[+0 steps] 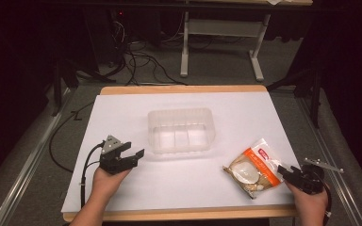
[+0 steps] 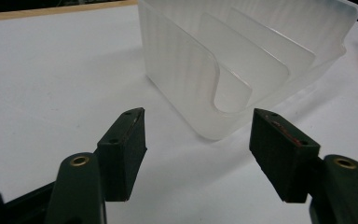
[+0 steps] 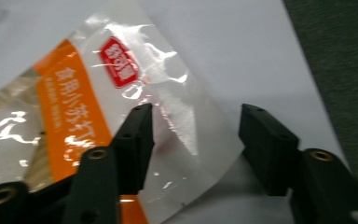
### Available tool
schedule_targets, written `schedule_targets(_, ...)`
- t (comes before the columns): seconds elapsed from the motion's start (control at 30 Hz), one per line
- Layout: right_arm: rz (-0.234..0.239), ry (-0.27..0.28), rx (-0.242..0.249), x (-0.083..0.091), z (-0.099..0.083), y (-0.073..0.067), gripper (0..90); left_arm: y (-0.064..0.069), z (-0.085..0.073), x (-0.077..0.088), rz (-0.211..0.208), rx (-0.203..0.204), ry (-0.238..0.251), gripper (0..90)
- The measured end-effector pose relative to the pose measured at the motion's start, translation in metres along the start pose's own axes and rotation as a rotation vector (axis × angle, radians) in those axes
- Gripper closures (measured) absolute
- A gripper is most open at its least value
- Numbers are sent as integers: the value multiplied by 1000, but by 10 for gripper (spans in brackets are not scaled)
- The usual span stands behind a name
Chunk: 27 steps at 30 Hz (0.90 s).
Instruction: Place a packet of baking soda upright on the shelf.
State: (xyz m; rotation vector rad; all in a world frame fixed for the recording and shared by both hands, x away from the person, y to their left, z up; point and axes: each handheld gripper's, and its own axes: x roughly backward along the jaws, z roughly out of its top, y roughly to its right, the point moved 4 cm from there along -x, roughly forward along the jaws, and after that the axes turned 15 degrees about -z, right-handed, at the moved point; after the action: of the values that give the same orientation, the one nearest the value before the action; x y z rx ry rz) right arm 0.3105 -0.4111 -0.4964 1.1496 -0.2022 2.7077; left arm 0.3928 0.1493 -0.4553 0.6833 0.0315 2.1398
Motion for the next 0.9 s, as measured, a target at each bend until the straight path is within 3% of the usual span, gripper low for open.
schedule_targets(0.1, 82, -17, -7, 0, -2, -5, 561, 2, 0, -1, -6, -4, 1, 366)
schedule_targets(0.23, 113, 8, 29, 6, 0, -13, 616, 3, 0, -2, -9, -4, -2, 366)
schedule_targets(0.37, 85, -3, 40, 4, -1, -12, 643, 3, -1, -3, -13, -5, -7, 366)
schedule_targets(0.6, 97, -28, 22, -1, -3, -9, 689, 4, -1, -5, -18, -8, -15, 366)
schedule_targets(0.63, 101, -23, 23, -3, -3, -7, 709, 4, -2, -5, -19, -9, -16, 366)
schedule_targets(0.7, 98, -38, 2, -3, -2, -4, 845, 4, -2, -6, -22, -11, -21, 365)
schedule_targets(0.77, 101, -20, 12, 0, 0, -5, 896, 5, -2, -6, -23, -11, -22, 365)
schedule_targets(0.9, 109, 55, 58, 13, 8, -16, 900, 4, -2, -5, -21, -13, -27, 365)
